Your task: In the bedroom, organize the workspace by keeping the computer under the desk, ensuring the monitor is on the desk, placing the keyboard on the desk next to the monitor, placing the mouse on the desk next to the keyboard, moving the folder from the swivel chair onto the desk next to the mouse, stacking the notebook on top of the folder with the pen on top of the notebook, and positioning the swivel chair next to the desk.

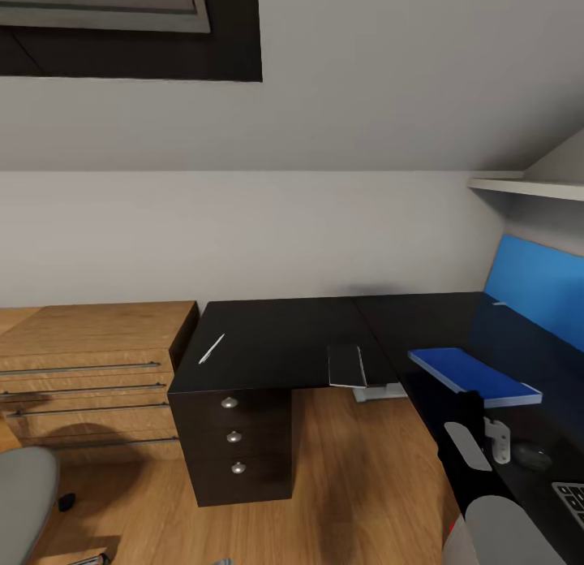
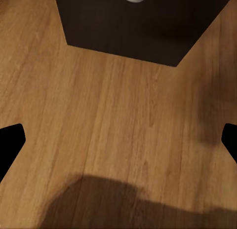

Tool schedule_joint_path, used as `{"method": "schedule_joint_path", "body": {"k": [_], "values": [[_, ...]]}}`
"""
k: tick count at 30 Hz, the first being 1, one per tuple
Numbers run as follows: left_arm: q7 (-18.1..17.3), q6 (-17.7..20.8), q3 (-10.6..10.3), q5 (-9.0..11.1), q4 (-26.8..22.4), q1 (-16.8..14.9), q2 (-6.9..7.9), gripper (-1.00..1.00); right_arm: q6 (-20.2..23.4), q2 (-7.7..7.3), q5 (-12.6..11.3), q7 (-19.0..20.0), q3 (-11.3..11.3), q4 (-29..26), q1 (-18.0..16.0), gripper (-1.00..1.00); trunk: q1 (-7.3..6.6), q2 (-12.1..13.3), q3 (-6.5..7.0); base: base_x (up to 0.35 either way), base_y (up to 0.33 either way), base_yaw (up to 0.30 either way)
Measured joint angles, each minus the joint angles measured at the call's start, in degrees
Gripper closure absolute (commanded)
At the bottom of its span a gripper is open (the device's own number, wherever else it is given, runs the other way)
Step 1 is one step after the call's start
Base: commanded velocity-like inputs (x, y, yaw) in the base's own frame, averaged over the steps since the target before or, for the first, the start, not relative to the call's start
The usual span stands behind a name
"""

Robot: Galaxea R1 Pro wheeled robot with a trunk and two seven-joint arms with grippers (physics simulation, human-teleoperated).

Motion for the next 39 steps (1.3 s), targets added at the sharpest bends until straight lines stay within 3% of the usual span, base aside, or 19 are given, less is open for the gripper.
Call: {"method": "schedule_joint_path", "body": {"k": [3,11,12,39], "values": [[0.0,0.0,0.07,-0.02,-0.01,0.0,0.24,-1.0,0.81,-0.87,-0.05,-1.12,-0.01,0.01,-0.01,1.0,0.0,0.0,0.0,0.0,0.0,0.0],[-0.02,-0.02,0.08,-0.04,-0.01,0.0,0.52,-1.0,1.16,-1.28,0.13,-1.9,0.0,0.01,-0.01,1.0,0.0,0.0,0.0,0.0,0.0,0.0],[-0.03,-0.02,0.08,-0.04,-0.01,0.0,0.52,-1.0,1.16,-1.29,0.14,-1.93,0.0,0.01,-0.02,-1.0,0.0,0.0,0.0,0.0,0.0,0.0],[-0.11,0.0,0.25,0.15,-0.01,0.0,0.88,-1.0,1.19,-1.47,0.42,-2.03,-0.01,-0.1,-0.01,-1.0,0.01,0.0,0.0,-0.039,0.0,0.0]]}}
